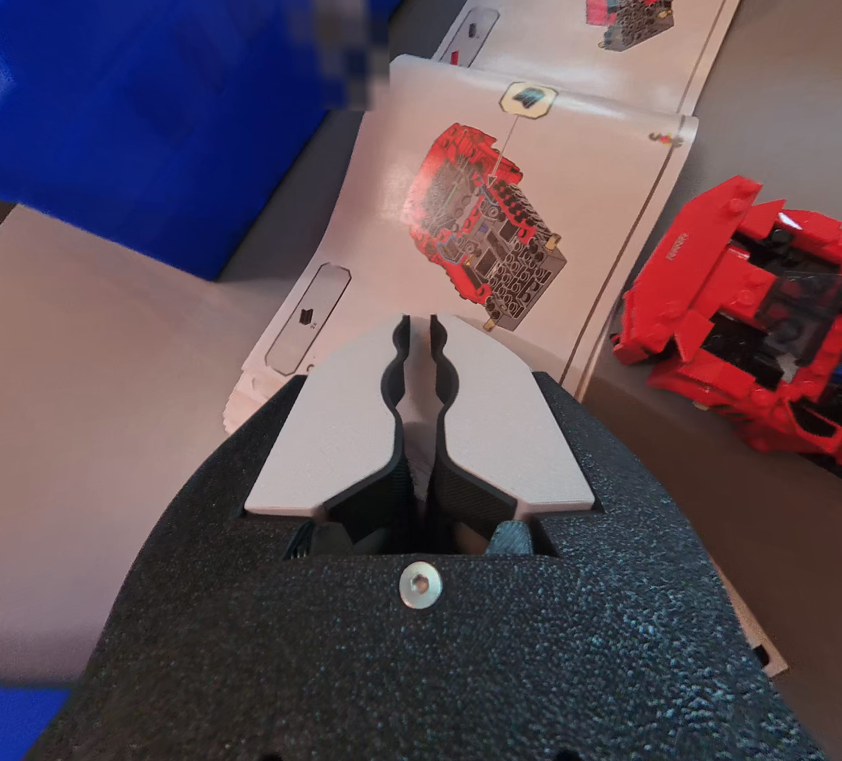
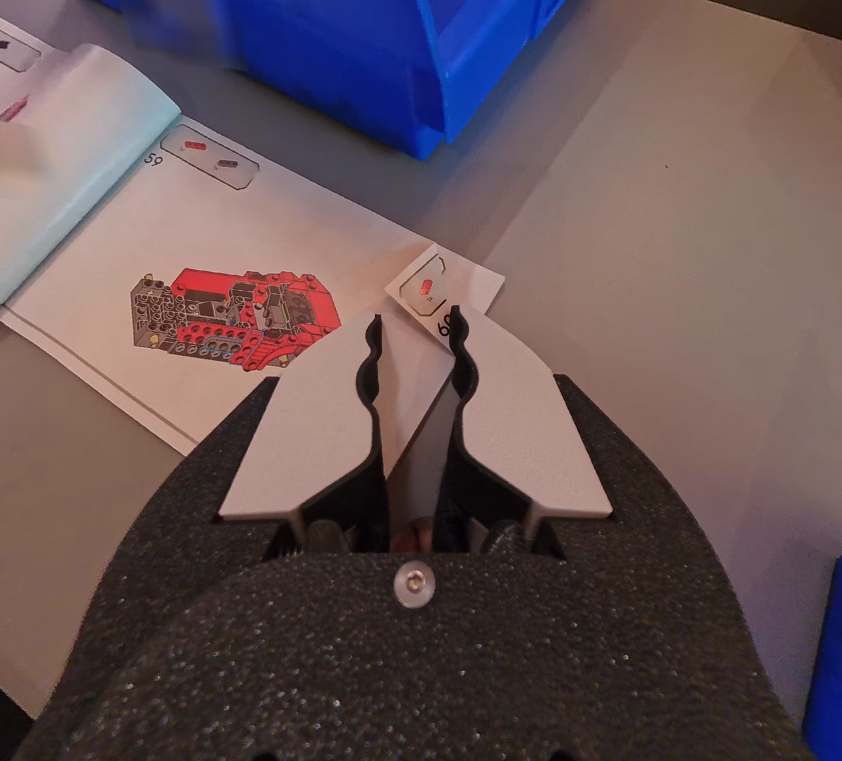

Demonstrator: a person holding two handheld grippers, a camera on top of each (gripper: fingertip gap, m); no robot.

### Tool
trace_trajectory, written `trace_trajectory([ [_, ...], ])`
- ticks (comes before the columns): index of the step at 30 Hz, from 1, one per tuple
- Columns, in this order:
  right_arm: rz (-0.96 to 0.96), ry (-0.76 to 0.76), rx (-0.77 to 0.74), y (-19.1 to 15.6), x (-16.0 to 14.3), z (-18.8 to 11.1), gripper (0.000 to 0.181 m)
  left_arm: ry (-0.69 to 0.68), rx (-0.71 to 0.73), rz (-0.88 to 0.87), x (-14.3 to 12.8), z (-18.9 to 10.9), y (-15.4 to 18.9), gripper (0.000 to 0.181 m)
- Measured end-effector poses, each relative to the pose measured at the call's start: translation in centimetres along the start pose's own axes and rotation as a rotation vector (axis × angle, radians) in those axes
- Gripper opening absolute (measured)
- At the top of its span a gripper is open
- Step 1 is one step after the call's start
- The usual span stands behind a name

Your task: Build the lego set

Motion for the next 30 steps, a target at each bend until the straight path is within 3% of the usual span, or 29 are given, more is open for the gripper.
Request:
trace_trajectory([
  [5, 0.011, -0.001, 0.022, 0.1, 0.0, 0.0, 0.03, 0.005, 0.02, -0.002, 0.3, 0.3, 0.4, 0.013],
  [9, -0.058, -0.012, 0.092, -0.7, 0.9, -1.3, 0.045, 0.007, 0.004, -0.022, 0.2, 0.3, 0.2, 0.013],
  [13, -0.142, 0.294, 0.381, -6.5, 8.9, -5.3, 0.039, 0.005, -0.017, -0.023, 0.2, 0.3, 0.2, 0.009],
  [17, -0.458, 0.228, 0.634, -15.9, 19.2, -4.4, 0.036, 0.006, -0.038, -0.046, 0.2, 0.3, 0.0, 0.009],
  [21, -0.715, 0.105, 0.851, -27.5, 27.8, 1.4, 0.031, 0.007, -0.03, -0.033, 0.2, 0.3, 0.1, 0.008],
  [24, -0.82, -0.056, 0.89, -35.7, 32.0, 9.5, 0.027, 0.008, -0.013, -0.01, 0.2, 0.3, 0.3, 0.008],
  [27, -0.892, -0.28, 0.897, -42.8, 33.6, 18.9, 0.03, 0.009, -0.004, 0.0, 0.2, 0.3, 0.4, 0.008],
  [30, -1.125, -0.395, 0.882, -47.4, 33.7, 26.4, 0.05, 0.009, 0.002, 0.006, 0.2, 0.3, 0.5, 0.008],
])
Point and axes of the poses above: each gripper's, where its closed fingertips meet, z out along the fingers, x out of its top, y = z × x across the jaws, the point moved 10 cm from there along -z, back along the fingers, and after that the axes turned 2 degrees about -x, right-handed, at the moved point
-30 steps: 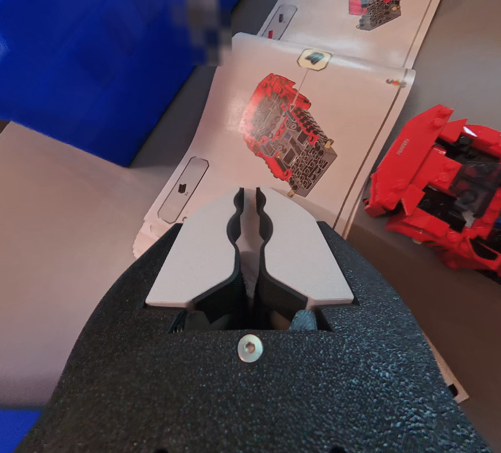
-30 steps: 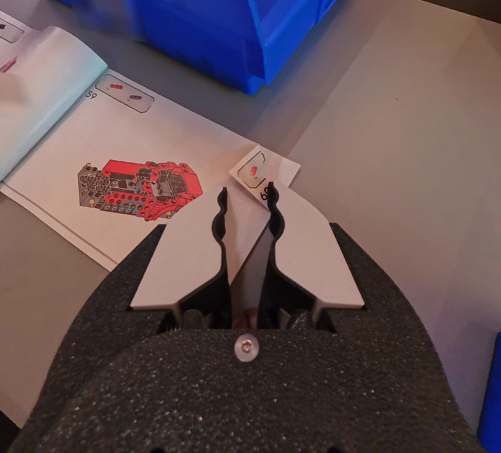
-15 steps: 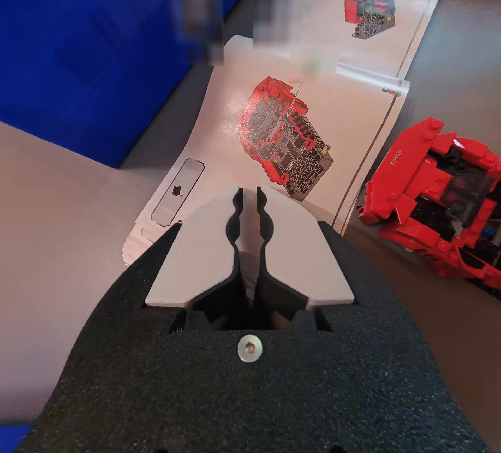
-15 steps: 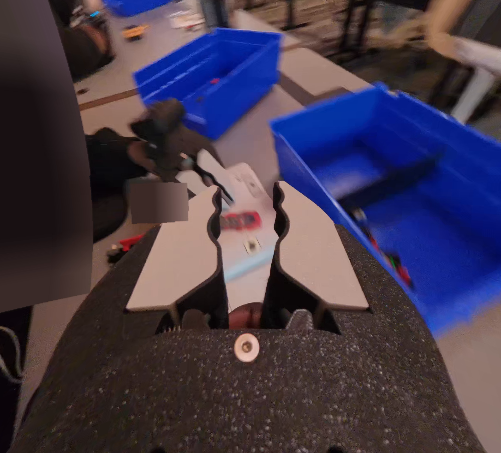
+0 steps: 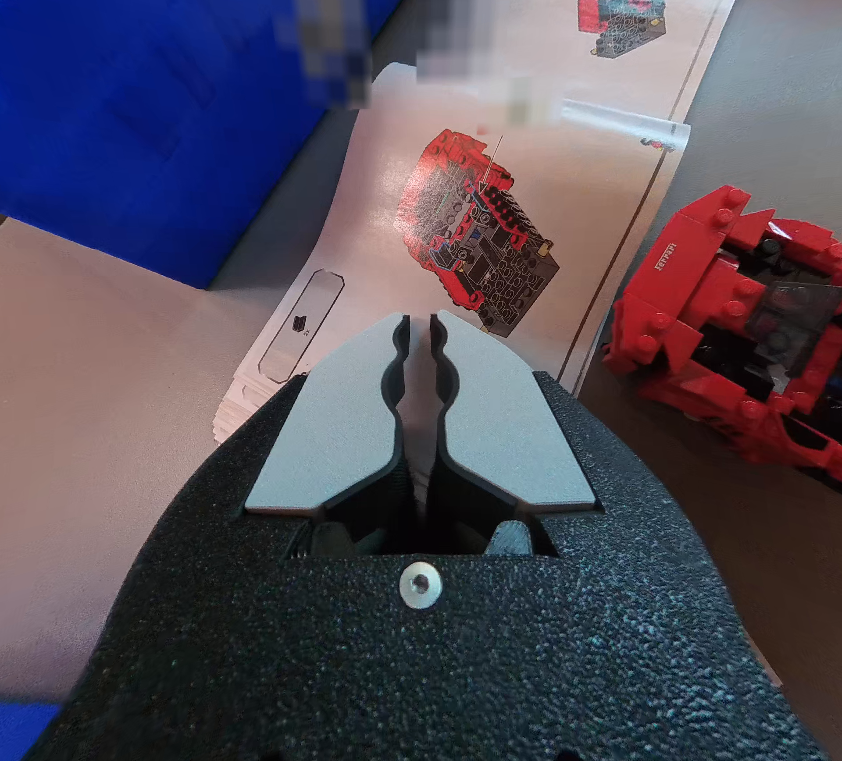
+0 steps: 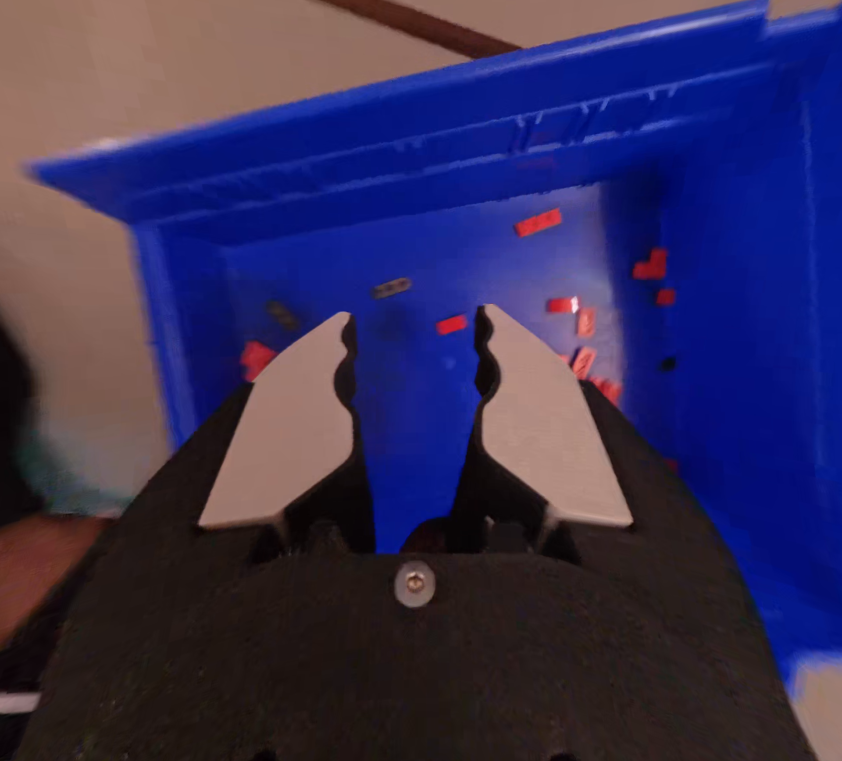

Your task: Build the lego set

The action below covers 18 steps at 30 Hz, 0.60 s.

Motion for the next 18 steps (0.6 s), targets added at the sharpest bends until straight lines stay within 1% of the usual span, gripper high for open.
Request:
trace_trajectory([
  [1, -0.058, -0.064, -0.01, 1.4, 0.6, 1.6, 0.057, 0.0, 0.0, 0.0, 0.0, 0.0, 0.0, 0.008],
  [3, -0.153, -0.16, -0.04, 3.7, 1.6, 3.8, 0.059, 0.0, 0.0, -0.002, 0.0, 0.0, 0.0, 0.008],
  [6, -0.187, -0.186, 0.003, 5.5, 2.5, 5.7, 0.053, 0.001, 0.0, -0.001, 0.0, 0.0, 0.0, 0.008],
  [10, -0.22, -0.186, 0.06, 6.2, 2.8, 7.2, 0.052, 0.001, 0.001, 0.003, 0.0, 0.0, 0.0, 0.008],
  [14, -0.229, -0.151, 0.059, 6.6, 3.4, 7.7, 0.05, 0.001, 0.001, 0.005, 0.0, 0.0, 0.0, 0.008],
  [16, -0.228, -0.141, 0.058, 6.7, 3.6, 7.9, 0.043, 0.001, 0.001, 0.004, 0.0, 0.0, 0.0, 0.008],
  [18, -0.249, -0.181, 0.036, 6.8, 3.2, 8.4, 0.038, 0.001, 0.002, 0.006, 0.0, 0.0, 0.1, 0.007],
])
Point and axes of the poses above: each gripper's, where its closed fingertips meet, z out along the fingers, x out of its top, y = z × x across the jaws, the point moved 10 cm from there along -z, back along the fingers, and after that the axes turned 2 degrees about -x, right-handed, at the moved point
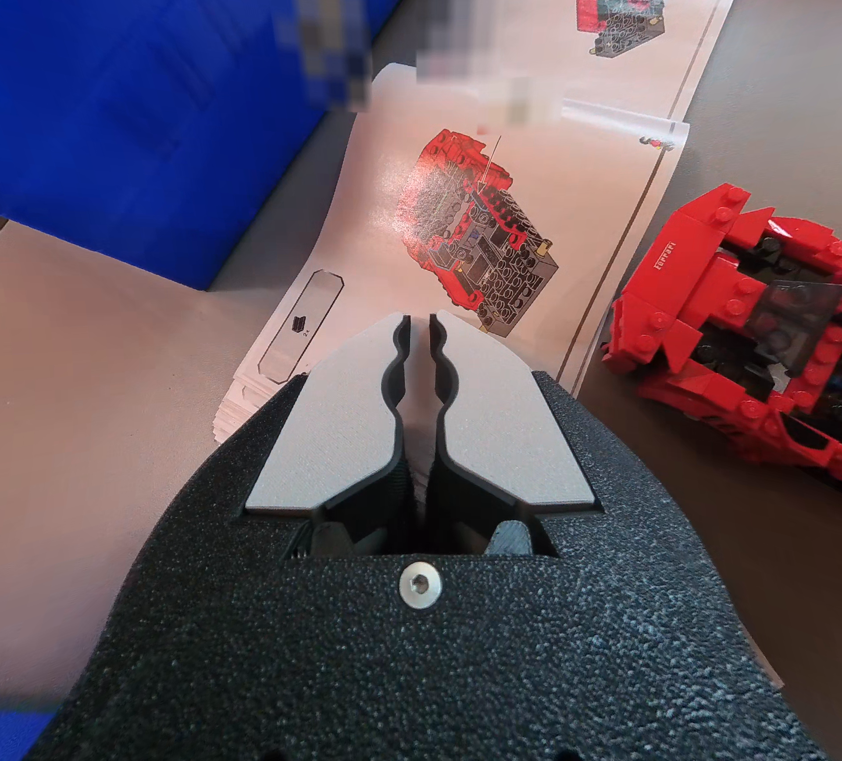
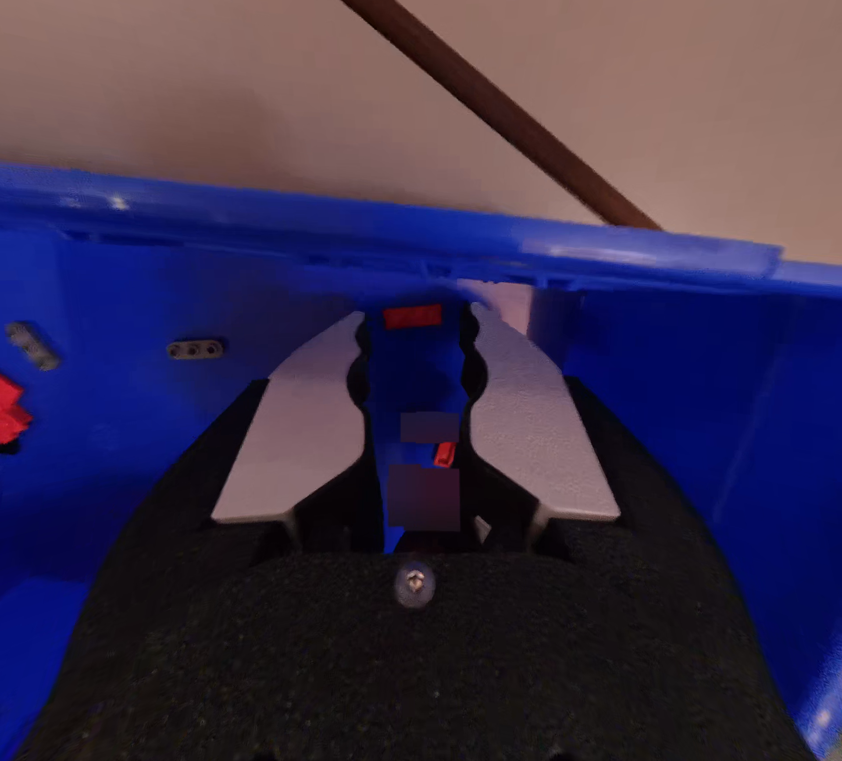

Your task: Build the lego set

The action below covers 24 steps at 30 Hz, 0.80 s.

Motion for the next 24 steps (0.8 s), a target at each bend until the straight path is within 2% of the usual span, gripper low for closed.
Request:
trace_trajectory([
  [2, -0.012, 0.018, 0.004, -0.1, 0.0, 0.0, 0.026, 0.0, 0.003, 0.005, 0.0, 0.0, 0.0, 0.007],
  [5, -0.025, 0.015, -0.029, -0.5, -0.1, -0.2, 0.024, 0.0, 0.007, 0.013, 0.0, 0.0, 0.1, 0.007],
  [7, -0.051, 0.013, -0.058, -1.5, -0.2, -1.7, 0.024, 0.0, 0.006, 0.012, 0.0, 0.0, 0.1, 0.006],
  [10, -0.067, 0.035, -0.09, -4.8, -0.6, -6.6, 0.024, 0.0, 0.005, 0.012, 0.0, 0.0, 0.1, 0.006],
  [13, -0.105, 0.02, -0.122, -11.5, -2.8, -13.4, 0.024, 0.0, 0.001, 0.007, 0.0, 0.0, 0.1, 0.006],
  [16, -0.036, 0.049, -0.157, -19.1, -7.5, -20.1, 0.024, 0.0, 0.002, 0.009, 0.0, 0.0, 0.1, 0.006],
  [19, 0.156, 0.089, -0.199, -26.5, -14.3, -24.0, 0.024, 0.0, -0.005, 0.002, 0.0, 0.0, 0.0, 0.006],
  [21, 0.293, 0.081, -0.235, -31.4, -19.2, -24.4, 0.024, -0.001, -0.011, -0.006, 0.0, 0.0, -0.1, 0.006],
  [24, 0.485, 0.054, -0.237, -38.5, -26.1, -22.1, 0.024, -0.001, -0.014, -0.007, 0.0, 0.0, -0.1, 0.006],
])
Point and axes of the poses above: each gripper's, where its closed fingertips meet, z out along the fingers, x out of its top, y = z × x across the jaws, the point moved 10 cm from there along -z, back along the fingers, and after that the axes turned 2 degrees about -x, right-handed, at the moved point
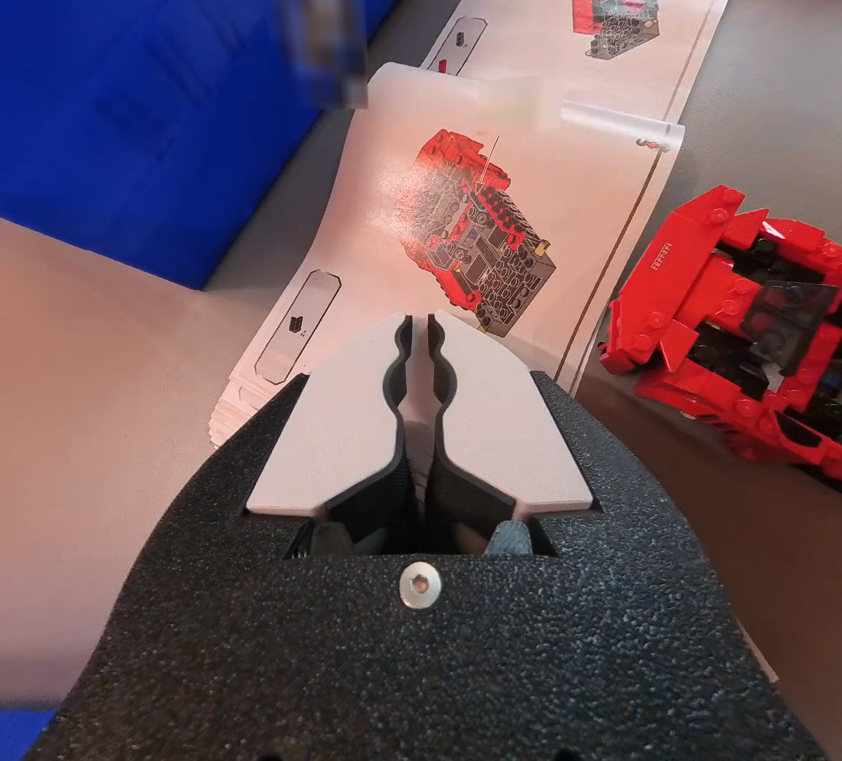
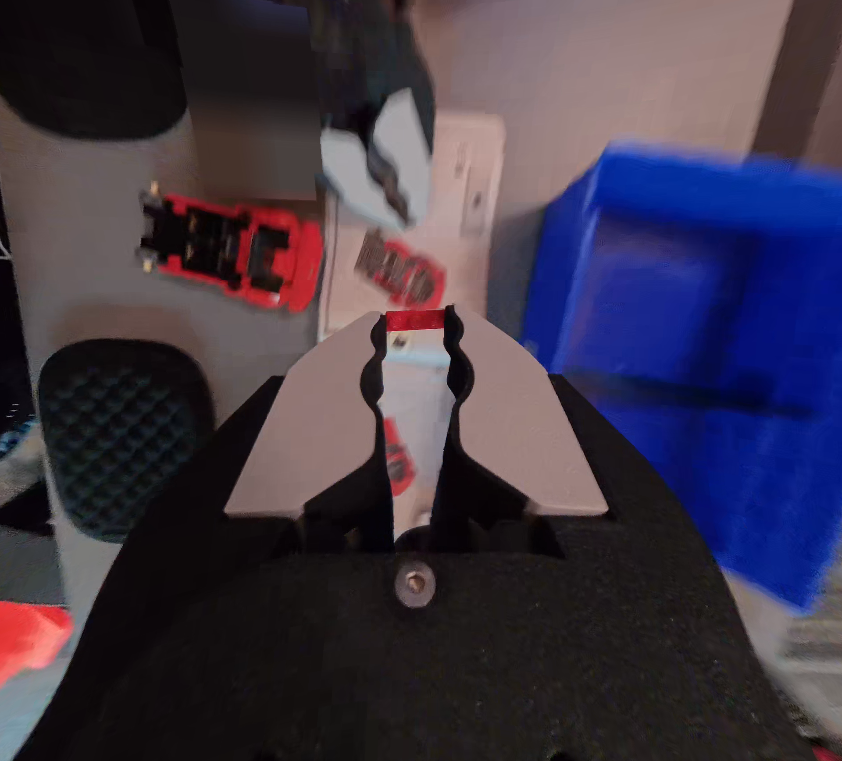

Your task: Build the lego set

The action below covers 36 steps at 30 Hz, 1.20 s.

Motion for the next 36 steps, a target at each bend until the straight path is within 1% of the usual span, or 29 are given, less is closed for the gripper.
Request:
trace_trajectory([
  [2, 0.129, 0.004, 0.017, -2.0, -5.3, 1.3, 0.024, 0.0, -0.006, -0.007, 0.0, 0.0, -0.1, 0.006],
  [4, 0.232, 0.028, -0.002, -3.4, -9.5, 2.7, 0.024, 0.0, -0.011, -0.011, 0.0, 0.0, -0.1, 0.006],
  [6, 0.319, 0.064, -0.017, -4.2, -12.5, 4.3, 0.024, -0.001, -0.012, -0.013, 0.0, 0.0, -0.1, 0.006],
  [7, 0.348, 0.085, -0.028, -4.4, -13.4, 5.1, 0.024, -0.001, -0.011, -0.012, 0.0, 0.0, -0.1, 0.006],
  [9, 0.371, 0.135, -0.034, -4.4, -14.4, 6.3, 0.024, -0.001, -0.01, -0.01, 0.0, 0.0, -0.1, 0.006],
  [13, 0.363, 0.174, -0.03, -3.7, -14.5, 8.2, 0.024, 0.0, -0.009, -0.009, 0.0, 0.0, -0.1, 0.006],
  [15, 0.353, 0.15, -0.028, -3.2, -14.5, 9.2, 0.024, 0.0, -0.009, -0.009, 0.0, 0.0, -0.1, 0.006],
  [16, 0.342, 0.108, -0.006, -3.2, -14.7, 9.9, 0.033, -0.001, -0.01, -0.008, 0.0, 0.0, -0.1, 0.006],
  [17, 0.329, 0.115, -0.019, -3.1, -14.6, 10.0, 0.038, 0.0, -0.011, -0.009, 0.0, 0.0, -0.1, 0.006],
  [18, 0.317, 0.126, -0.015, -3.1, -14.5, 9.7, 0.047, 0.0, -0.012, -0.01, 0.0, 0.0, -0.1, 0.005],
  [19, 0.319, 0.11, -0.008, -3.0, -14.5, 9.4, 0.051, 0.0, -0.013, -0.011, 0.0, 0.0, -0.1, 0.005],
  [20, 0.317, 0.111, -0.009, -2.9, -14.4, 9.1, 0.054, 0.0, -0.013, -0.011, 0.0, 0.0, -0.1, 0.005],
  [22, 0.291, 0.136, -0.005, -2.9, -14.1, 8.3, 0.054, -0.001, -0.015, -0.014, 0.0, 0.0, -0.1, 0.005],
  [25, 0.232, 0.16, 0.001, -2.5, -12.2, 5.9, 0.054, -0.001, -0.021, -0.021, 0.0, 0.0, -0.2, 0.005],
  [28, 0.117, 0.242, 0.01, -1.4, -8.0, 2.4, 0.052, -0.001, -0.022, -0.023, 0.0, 0.0, -0.2, 0.005],
  [30, 0.029, 0.31, 0.025, -0.1, -4.2, 0.2, 0.051, -0.001, -0.019, -0.019, 0.0, 0.0, -0.2, 0.005],
  [32, -0.055, 0.37, 0.045, 1.6, 0.1, -1.2, 0.05, -0.001, -0.02, -0.019, 0.0, 0.0, -0.2, 0.005],
  [34, -0.146, 0.409, 0.075, 3.1, 5.1, -1.4, 0.047, 0.0, -0.018, -0.017, 0.0, 0.0, -0.1, 0.005],
  [36, -0.257, 0.419, 0.117, 4.5, 10.4, -0.3, 0.045, 0.0, -0.011, -0.008, 0.0, 0.0, -0.1, 0.005],
])
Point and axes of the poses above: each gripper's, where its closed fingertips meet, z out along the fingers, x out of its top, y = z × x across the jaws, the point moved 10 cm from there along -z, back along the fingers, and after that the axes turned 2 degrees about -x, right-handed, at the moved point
